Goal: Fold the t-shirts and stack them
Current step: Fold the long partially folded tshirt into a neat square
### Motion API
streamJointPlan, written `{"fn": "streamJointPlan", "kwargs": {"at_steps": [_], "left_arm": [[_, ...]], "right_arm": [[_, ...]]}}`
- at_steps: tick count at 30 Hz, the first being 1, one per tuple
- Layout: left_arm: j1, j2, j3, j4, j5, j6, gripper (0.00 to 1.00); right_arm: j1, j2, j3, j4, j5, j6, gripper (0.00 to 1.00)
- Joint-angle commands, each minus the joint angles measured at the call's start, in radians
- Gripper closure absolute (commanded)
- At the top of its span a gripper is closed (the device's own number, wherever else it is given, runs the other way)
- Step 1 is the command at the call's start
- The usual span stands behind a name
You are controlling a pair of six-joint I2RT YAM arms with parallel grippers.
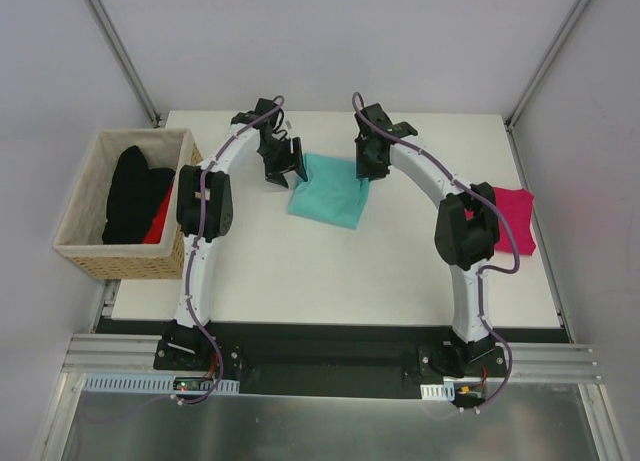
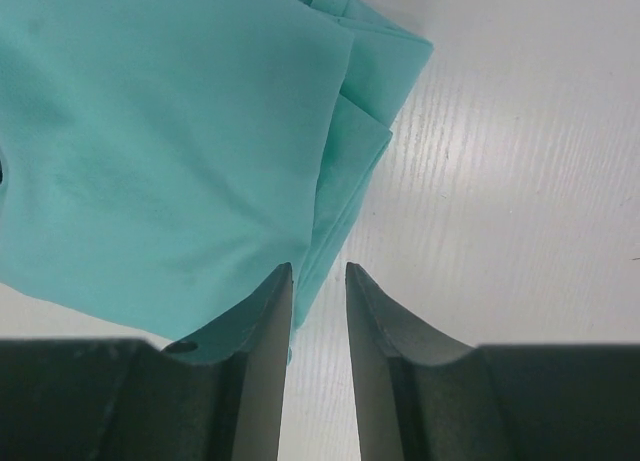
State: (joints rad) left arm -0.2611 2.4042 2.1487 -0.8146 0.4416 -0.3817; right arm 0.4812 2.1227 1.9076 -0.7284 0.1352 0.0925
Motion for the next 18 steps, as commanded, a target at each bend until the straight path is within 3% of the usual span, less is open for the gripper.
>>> {"fn": "streamJointPlan", "kwargs": {"at_steps": [1, 14, 15, 18], "left_arm": [[-0.006, -0.014, -0.030, -0.015, 0.040, -0.013, 0.38], [-0.108, -0.112, -0.191, -0.012, 0.003, -0.048, 0.38], [-0.115, -0.116, -0.193, -0.014, -0.003, -0.051, 0.38], [-0.128, -0.122, -0.188, -0.015, -0.014, -0.059, 0.37]], "right_arm": [[-0.012, -0.035, 0.053, -0.029, 0.021, -0.005, 0.69], [-0.026, -0.001, 0.105, -0.037, 0.032, 0.001, 0.67], [-0.027, 0.003, 0.103, -0.040, 0.040, 0.000, 0.57], [-0.033, 0.011, 0.093, -0.051, 0.050, -0.031, 0.39]]}}
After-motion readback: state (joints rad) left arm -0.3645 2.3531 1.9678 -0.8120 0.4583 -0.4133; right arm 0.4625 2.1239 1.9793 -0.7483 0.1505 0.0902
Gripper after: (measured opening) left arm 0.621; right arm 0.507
